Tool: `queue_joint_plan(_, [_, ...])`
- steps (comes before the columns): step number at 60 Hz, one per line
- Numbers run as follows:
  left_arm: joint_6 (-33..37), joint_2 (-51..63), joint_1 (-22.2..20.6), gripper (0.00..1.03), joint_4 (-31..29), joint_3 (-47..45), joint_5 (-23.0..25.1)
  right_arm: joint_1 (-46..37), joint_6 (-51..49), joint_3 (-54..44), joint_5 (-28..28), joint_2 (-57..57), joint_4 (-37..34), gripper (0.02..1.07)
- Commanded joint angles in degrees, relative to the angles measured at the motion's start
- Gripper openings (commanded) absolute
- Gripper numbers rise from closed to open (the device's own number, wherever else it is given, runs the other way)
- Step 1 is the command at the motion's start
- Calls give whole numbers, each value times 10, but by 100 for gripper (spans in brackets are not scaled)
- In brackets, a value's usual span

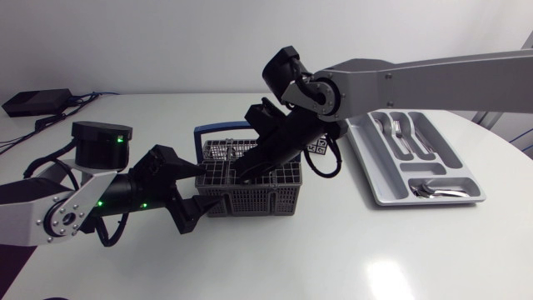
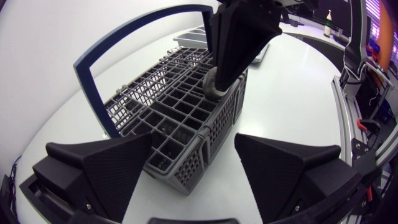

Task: Transfer all utensils from the basket to the drawer tray.

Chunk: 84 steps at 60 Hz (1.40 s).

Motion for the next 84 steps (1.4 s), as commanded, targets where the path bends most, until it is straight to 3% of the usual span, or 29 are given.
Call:
queue_joint_plan(1, [-9,10,-2,92,5,-6,6,2,10,6,-5,-24,-5,9])
queue_joint_plan(25, [-9,8,-5,92,-1,-7,5,-9,-3,59,-66,-41,-78,9])
queue_joint_plan(45, [-9,-6,-9,92,-11,-9,5,-31,-61,121,-125,-36,-199,9])
queue_joint_plan(84, [-9,-11,-27,92,-24,-5,-9,-47,-133,131,-156,-137,-288,9])
